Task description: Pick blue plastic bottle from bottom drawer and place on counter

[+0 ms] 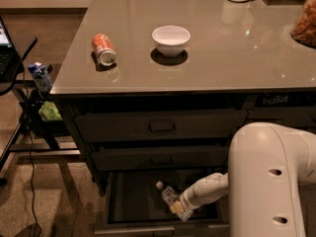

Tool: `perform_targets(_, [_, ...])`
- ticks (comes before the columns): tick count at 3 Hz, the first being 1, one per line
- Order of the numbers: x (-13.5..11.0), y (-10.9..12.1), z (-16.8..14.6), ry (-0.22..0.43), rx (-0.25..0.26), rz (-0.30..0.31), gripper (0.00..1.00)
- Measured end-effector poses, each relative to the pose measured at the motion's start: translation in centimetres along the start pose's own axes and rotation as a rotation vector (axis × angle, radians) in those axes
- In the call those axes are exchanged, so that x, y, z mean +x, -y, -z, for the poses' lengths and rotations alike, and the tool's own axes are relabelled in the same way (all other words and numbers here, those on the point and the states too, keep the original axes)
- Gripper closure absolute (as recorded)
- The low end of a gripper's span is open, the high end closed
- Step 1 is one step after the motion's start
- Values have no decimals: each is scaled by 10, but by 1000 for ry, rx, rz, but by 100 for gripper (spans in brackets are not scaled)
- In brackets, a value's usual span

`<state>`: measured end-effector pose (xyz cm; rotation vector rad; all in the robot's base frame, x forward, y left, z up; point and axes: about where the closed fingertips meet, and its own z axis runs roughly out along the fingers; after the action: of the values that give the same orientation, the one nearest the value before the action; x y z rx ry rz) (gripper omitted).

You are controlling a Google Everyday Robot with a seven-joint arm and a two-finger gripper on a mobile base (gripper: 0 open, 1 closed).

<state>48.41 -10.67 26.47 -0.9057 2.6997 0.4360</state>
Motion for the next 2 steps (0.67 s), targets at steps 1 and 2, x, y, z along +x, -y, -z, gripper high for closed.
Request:
perform_targets(1, [2,0,16,1,4,3,100])
perform_targets(2, [9,12,56,-5,42,-33,100])
